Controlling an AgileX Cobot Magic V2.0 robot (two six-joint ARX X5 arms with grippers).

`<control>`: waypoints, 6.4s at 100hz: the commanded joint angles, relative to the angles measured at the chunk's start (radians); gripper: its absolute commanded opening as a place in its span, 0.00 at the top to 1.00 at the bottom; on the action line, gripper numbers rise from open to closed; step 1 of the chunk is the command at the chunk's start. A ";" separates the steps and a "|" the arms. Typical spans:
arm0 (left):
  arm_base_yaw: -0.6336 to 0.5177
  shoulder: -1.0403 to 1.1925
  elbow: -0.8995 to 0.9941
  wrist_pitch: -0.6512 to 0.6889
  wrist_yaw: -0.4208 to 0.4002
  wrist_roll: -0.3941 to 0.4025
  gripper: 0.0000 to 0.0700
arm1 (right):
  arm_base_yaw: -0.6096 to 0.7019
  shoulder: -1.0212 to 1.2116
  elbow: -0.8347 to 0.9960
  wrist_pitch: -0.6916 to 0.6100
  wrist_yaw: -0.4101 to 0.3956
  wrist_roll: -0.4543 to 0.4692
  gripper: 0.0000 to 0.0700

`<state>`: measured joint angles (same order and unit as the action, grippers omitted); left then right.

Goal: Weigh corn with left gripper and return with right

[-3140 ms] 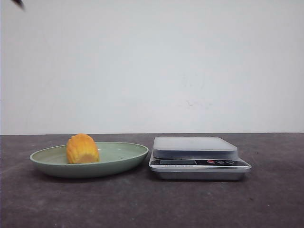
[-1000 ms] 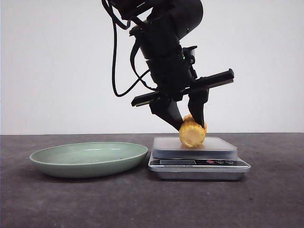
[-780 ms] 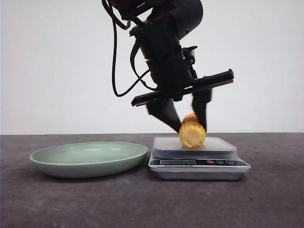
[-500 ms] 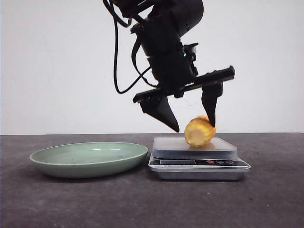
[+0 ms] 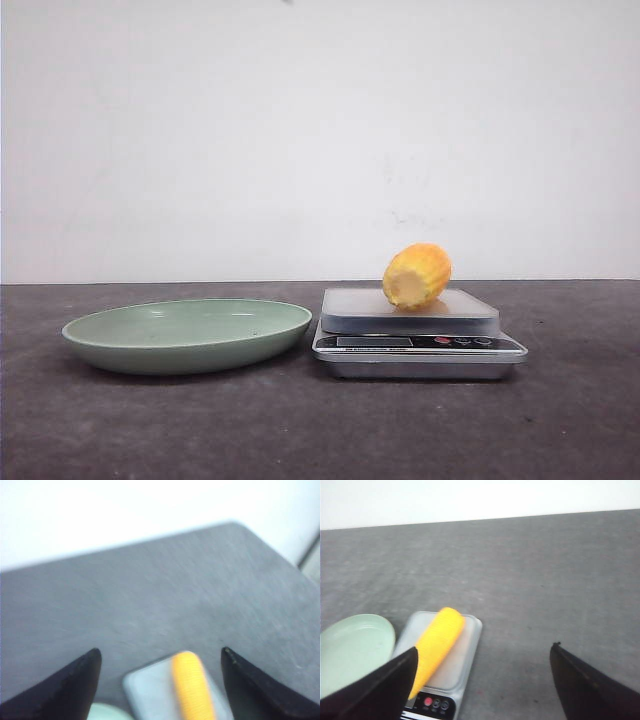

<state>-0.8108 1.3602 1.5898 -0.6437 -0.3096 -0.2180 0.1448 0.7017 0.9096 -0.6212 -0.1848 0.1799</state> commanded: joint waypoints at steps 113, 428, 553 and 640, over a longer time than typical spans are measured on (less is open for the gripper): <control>-0.066 -0.881 -0.297 -0.740 -0.390 -0.344 0.39 | 0.389 0.853 0.015 0.427 0.185 0.188 0.13; -0.067 -0.880 -0.482 -0.417 -0.366 -0.262 0.39 | 0.494 -0.128 0.470 -0.549 0.568 0.066 0.07; -0.066 -0.877 -0.487 -0.416 -0.383 -0.239 0.98 | 0.494 -0.248 0.433 -0.703 0.605 0.134 0.99; 0.750 -1.202 -1.065 0.315 0.267 0.039 0.98 | 0.494 -0.248 0.433 -0.703 0.605 0.134 0.99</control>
<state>-0.0669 0.1841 0.6178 -0.4278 -0.0540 -0.1967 0.6331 0.4503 1.3315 -1.3338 0.4164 0.2974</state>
